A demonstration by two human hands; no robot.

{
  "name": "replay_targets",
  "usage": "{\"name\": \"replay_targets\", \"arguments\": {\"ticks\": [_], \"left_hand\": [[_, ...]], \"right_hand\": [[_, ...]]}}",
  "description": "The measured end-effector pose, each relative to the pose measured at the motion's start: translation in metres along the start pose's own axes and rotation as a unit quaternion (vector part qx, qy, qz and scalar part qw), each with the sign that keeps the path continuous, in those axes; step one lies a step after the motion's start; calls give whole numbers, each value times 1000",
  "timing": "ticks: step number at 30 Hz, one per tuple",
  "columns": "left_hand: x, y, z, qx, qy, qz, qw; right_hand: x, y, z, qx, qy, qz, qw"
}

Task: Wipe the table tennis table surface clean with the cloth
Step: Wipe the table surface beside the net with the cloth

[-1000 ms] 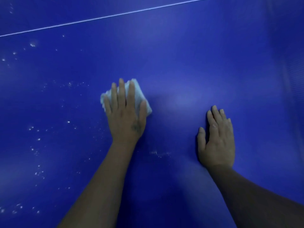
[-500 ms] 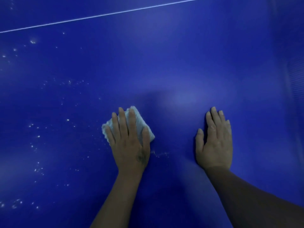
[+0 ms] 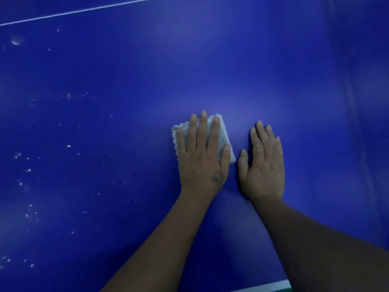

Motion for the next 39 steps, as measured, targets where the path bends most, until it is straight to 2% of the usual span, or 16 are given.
{"name": "replay_targets", "arguments": {"ticks": [6, 9, 13, 16, 20, 25, 29, 32, 35, 39], "left_hand": [[-11, 122, 11, -51, 9, 91, 994], [-10, 102, 10, -40, 12, 101, 994], [-9, 44, 2, -15, -7, 81, 997], [-11, 71, 4, -23, 5, 81, 996], [-11, 140, 11, -58, 12, 101, 993], [-11, 98, 9, -28, 4, 159, 987], [-52, 14, -6, 19, -14, 64, 998], [-83, 2, -13, 29, -23, -8, 999], [-100, 56, -15, 34, -23, -67, 997], [-107, 181, -4, 17, -22, -134, 991]], "right_hand": [[0, 2, 0, 6, -5, -3, 1000], [0, 1, -1, -8, -16, -7, 1000], [5, 18, -15, -25, -23, -56, 998], [11, 51, -29, -29, -9, -60, 998], [2, 100, -32, -37, -4, -21, 999], [-1, 108, -33, -28, 9, -8, 1000], [-2, 109, -33, -29, 8, 3, 1000], [1, 110, -31, -31, 8, 5, 999], [3, 110, -29, -44, 15, 9, 999], [2, 110, -29, -71, 20, 14, 997]]}}
Point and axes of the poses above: each hand's wrist, its own y-axis away from the middle knuckle, its own z-axis out of the palm, x = y × z, the point moved 6 cm from there along -y, towards the middle knuckle, and after that the axes turned 12 degrees about -z, right-handed, at the moved point
